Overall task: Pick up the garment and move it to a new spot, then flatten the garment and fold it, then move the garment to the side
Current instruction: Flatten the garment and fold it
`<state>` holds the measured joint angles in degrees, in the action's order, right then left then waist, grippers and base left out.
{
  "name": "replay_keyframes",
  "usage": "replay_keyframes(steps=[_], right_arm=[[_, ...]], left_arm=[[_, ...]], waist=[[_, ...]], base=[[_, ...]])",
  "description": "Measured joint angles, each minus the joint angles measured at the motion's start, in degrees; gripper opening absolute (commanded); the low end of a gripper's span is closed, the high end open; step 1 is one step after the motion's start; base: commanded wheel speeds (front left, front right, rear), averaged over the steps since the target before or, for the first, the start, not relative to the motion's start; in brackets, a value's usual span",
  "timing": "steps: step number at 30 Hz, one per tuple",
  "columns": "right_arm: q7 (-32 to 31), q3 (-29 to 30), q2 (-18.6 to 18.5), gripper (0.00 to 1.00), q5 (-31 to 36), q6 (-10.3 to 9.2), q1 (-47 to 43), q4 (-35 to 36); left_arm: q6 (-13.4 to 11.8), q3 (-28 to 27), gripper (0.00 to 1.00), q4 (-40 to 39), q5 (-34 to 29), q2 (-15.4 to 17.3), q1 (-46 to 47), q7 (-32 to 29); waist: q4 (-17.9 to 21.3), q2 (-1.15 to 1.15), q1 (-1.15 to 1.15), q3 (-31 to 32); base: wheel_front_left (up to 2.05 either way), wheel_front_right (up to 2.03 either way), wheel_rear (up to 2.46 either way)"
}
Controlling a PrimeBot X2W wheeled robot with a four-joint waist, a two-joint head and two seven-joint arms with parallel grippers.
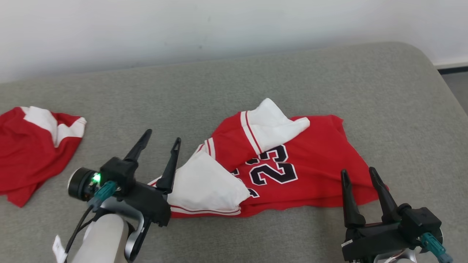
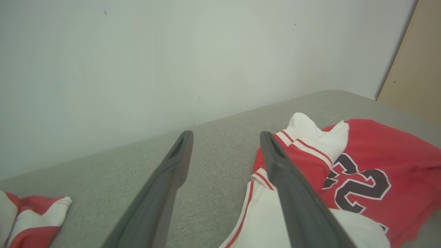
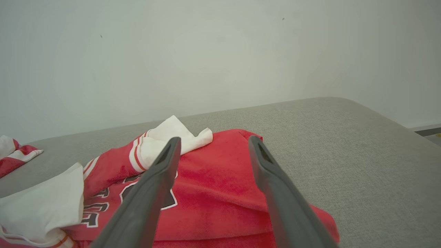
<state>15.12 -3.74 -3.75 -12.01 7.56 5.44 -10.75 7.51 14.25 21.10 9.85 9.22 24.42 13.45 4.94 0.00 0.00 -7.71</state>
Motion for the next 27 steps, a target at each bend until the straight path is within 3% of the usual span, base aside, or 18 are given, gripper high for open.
replay_keyframes(steps=[11,20,21,22,27], right_arm=[[0.0,0.1,0.6,1.0,0.0,0.0,1.7,-0.4],[0.0,-0.1,0.7,1.0,-0.2,0.0,2.6,-0.6],[0.0,0.0,0.7,1.0,-0.2,0.0,2.5,-0.6],[0.0,0.0,0.7,1.0,-0.2,0.0,2.5,-0.6],[0.0,0.5,0.8,1.0,-0.1,0.0,2.0,-0.4]], left_arm=[[0.0,11.8,1.0,11.3,5.9,4.1,7.9,-4.4],[0.0,16.6,1.0,19.5,9.8,5.3,11.0,-4.4],[0.0,16.9,0.46,20.3,10.3,5.2,11.2,-4.3],[0.0,17.4,0.0,20.9,10.4,5.2,11.5,-4.0],[0.0,19.0,0.0,23.2,11.4,4.8,12.1,-2.1]], waist=[[4.8,0.0,0.0,-3.5],[7.7,0.0,0.01,-5.5],[7.9,0.0,0.01,-5.5],[8.0,0.0,0.01,-5.4],[7.8,0.0,0.0,-4.5]], base=[[0.0,0.0,0.0],[0.0,0.0,0.0],[0.0,0.0,0.0],[0.0,0.0,0.0],[0.0,0.0,0.0]])
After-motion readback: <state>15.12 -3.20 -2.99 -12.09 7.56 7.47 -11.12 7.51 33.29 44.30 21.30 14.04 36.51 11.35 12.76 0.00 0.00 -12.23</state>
